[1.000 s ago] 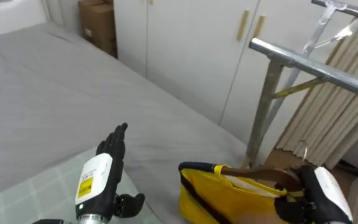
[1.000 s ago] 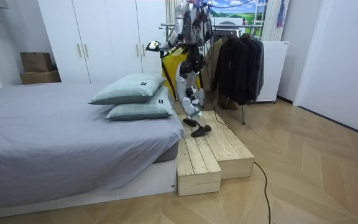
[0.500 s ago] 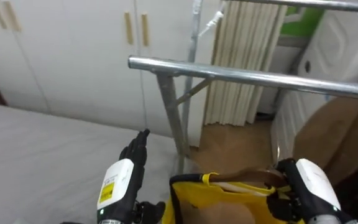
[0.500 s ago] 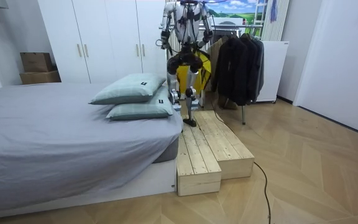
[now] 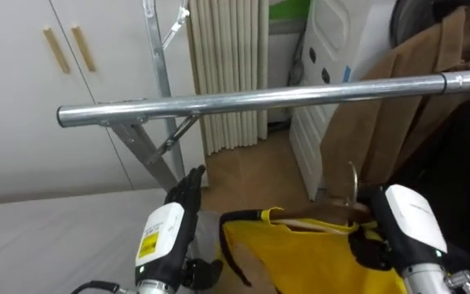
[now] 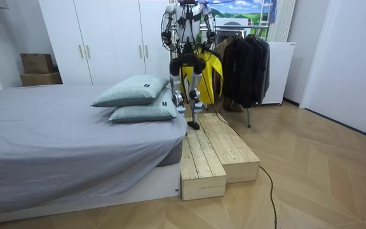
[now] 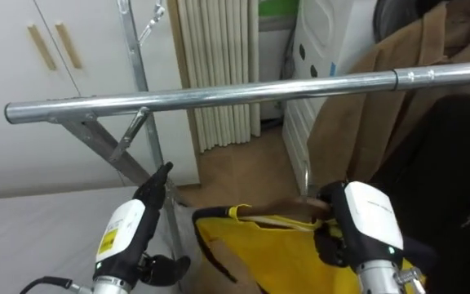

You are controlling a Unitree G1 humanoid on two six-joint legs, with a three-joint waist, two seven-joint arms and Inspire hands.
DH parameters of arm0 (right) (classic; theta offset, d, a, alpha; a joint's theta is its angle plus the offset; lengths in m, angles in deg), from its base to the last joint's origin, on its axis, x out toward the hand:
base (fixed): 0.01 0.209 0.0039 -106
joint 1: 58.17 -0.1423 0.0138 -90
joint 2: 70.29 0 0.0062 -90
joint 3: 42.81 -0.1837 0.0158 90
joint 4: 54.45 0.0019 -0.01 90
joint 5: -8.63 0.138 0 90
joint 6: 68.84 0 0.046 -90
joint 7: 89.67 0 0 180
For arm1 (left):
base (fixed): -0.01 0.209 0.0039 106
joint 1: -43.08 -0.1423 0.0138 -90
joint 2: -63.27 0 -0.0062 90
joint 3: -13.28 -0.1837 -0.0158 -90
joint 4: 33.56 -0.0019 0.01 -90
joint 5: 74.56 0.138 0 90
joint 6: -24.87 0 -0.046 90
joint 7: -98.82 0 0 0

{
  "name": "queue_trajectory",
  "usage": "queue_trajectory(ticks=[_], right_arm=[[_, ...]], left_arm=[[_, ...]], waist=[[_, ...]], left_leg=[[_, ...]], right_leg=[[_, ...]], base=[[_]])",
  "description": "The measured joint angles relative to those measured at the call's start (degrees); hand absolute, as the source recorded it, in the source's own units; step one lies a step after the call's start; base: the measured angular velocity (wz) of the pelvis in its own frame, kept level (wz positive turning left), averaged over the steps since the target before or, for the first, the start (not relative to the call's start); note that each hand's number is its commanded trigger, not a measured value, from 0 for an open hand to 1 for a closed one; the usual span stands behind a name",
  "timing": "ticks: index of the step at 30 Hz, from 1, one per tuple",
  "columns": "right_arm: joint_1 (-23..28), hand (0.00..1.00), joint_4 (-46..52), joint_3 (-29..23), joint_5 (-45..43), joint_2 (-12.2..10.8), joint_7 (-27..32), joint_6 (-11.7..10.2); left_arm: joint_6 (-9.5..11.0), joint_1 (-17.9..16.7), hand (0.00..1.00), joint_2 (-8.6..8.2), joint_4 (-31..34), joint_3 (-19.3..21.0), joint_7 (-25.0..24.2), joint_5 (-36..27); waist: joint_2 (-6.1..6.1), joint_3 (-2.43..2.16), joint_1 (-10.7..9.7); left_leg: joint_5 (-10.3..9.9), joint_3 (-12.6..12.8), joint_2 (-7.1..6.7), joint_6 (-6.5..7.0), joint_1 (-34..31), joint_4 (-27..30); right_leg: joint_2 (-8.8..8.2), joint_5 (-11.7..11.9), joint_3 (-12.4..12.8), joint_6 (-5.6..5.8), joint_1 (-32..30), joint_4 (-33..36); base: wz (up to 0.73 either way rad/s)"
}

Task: Hang clothes

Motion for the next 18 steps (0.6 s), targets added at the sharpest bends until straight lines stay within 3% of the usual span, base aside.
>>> queue_trajectory(ticks=[2,6,13,18], right_arm=[[0.02,1.0,-0.01,0.9,-0.65,-0.05,-0.02,0.33],[-0.34,1.0,-0.02,1.78,2.05,0.29,-0.02,0.39],[-1.16,1.0,-0.01,1.75,3.67,0.9,-0.12,0.71],[-1.18,1.0,0.01,1.66,2.91,1.06,-0.8,0.71]], left_arm=[[0.0,0.01,0.0,0.25,0.0,0.76,0.0,-0.27],[0.37,0.18,0.0,0.36,-0.03,1.17,0.79,-2.78],[1.54,0.01,0.0,0.97,0.05,1.37,0.96,-3.61],[1.87,-0.53,0.0,1.7,0.05,2.28,0.51,-3.37]], waist=[[-0.09,0.06,0.72],[-1.38,0.74,2.4],[-2.47,0.25,3.27],[-3.45,-0.4,3.39]], left_leg=[[0.01,0.54,0.13,-0.01,1.08,-0.53],[0.19,0.14,0.25,-0.28,1.69,-1.09],[0.2,-0.43,0.61,-0.3,1.66,-1.4],[0.2,-0.52,1.03,-0.3,2.24,-1.41]], right_leg=[[0.4,0.01,0.52,-0.04,0.95,-0.57],[0.64,-0.1,0.82,-0.43,1.28,-1.09],[0.6,0.75,0.37,-0.69,2.2,-3.31],[0.6,1.25,-0.34,-0.98,3.61,-4.97]], base=[[-0.17],[-0.02],[0.03],[0.03]])
